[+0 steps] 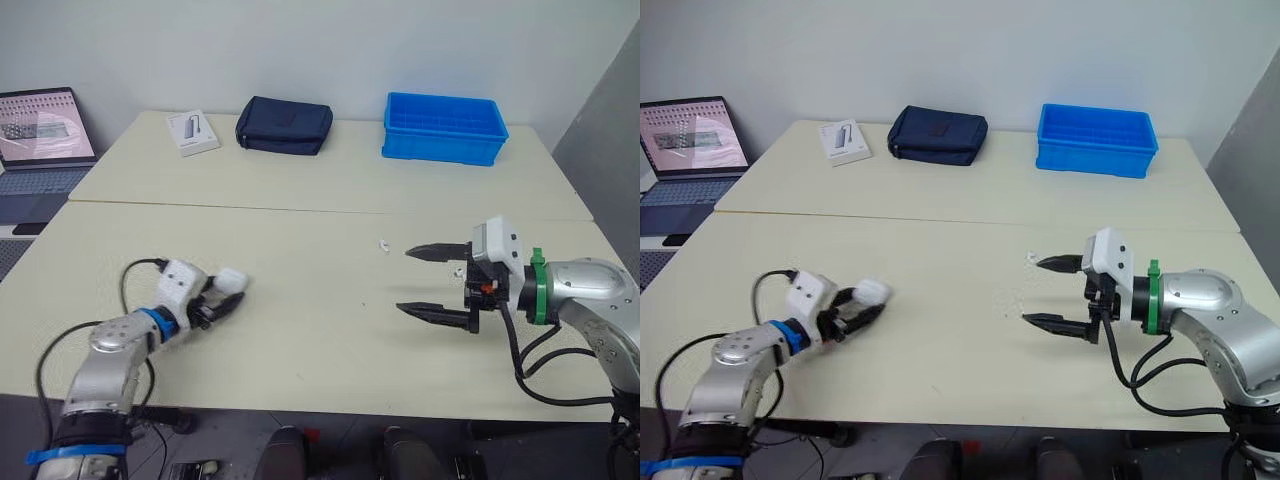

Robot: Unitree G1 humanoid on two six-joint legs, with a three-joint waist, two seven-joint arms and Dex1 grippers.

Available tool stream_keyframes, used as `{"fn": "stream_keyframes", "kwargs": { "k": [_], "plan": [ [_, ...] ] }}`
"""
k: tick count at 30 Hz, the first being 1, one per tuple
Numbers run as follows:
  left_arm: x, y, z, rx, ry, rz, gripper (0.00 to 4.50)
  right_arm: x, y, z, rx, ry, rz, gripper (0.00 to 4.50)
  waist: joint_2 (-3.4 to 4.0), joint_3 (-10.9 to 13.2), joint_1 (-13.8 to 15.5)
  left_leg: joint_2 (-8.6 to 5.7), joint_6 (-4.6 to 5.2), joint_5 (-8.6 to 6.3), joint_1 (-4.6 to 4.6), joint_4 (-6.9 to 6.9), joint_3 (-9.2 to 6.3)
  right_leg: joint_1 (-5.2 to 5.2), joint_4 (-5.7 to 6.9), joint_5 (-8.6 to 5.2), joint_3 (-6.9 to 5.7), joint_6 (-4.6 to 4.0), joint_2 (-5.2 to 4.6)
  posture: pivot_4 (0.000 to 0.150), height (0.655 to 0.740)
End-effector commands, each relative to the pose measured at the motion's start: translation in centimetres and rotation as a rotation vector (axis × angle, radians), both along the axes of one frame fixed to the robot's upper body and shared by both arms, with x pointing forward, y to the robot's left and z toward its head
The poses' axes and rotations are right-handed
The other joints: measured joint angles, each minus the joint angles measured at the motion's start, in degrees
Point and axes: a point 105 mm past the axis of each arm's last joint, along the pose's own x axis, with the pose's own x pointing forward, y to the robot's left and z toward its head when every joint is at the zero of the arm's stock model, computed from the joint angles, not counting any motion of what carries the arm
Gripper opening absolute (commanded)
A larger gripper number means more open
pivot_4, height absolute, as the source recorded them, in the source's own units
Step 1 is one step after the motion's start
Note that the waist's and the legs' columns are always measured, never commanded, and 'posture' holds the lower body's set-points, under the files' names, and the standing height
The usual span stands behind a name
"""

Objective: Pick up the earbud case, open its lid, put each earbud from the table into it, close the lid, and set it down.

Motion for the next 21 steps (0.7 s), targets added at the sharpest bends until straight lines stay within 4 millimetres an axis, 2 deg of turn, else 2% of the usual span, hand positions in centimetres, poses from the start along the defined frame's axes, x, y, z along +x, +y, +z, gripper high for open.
{"fn": "stream_keyframes", "kwargs": {
  "k": [1, 5, 10, 15, 21],
  "plan": [
    [-1.2, -3.8, 2.3, -0.094, -0.076, -0.175, 2.75, 0.0, 0.5, 0.5, 0.037, 0.029, -0.041, 4.5, -0.19, 0.1, -0.2, 0.03, 0.0, 0.0, -0.01, 0.01, -0.01, -0.01, 0.0, 0.01, -0.01, 0.0, 0.03, 0.15, 0.7376],
    [-2.9, -7.9, 3.3, -0.109, -0.15, -0.358, 2.75, 0.2, 1.4, -1.5, 0.062, 0.333, -0.12, 4.5, -0.24, 0.1, -0.8, 0.16, 0.01, 0.0, -0.01, -0.01, -0.11, -0.13, 0.18, 0.01, 0.0, -0.14, 0.22, 0.15, 0.7376],
    [-4.2, -10.7, 4.2, -0.074, -0.276, -0.507, 2.75, 0.0, 2.6, -2.5, 0.092, 0.573, -0.115, 4.5, -0.24, 0.1, -0.8, 0.18, 0.01, 0.01, -0.09, -0.01, -0.15, -0.24, 0.24, 0.0, 0.01, -0.18, 0.32, 0.15, 0.7376],
    [-4.9, -12.0, 4.7, -0.044, -0.383, -0.596, 2.75, -0.5, 4.1, -2.2, 0.124, 0.693, -0.039, 4.5, -0.24, 0.1, -0.8, 0.15, 0.02, 0.0, -0.16, -0.01, -0.11, -0.3, 0.22, 0.0, 0.02, -0.16, 0.32, 0.15, 0.7376],
    [-4.6, -12.5, 5.2, -0.03, -0.462, -0.617, 2.75, -0.6, 5.2, -2.8, 0.102, 0.749, -0.029, 4.5, -0.23, 0.1, -0.8, 0.16, 0.03, 0.0, -0.18, -0.01, -0.12, -0.32, 0.22, -0.01, 0.0, -0.15, 0.33, 0.15, 0.7376]
  ]
}}
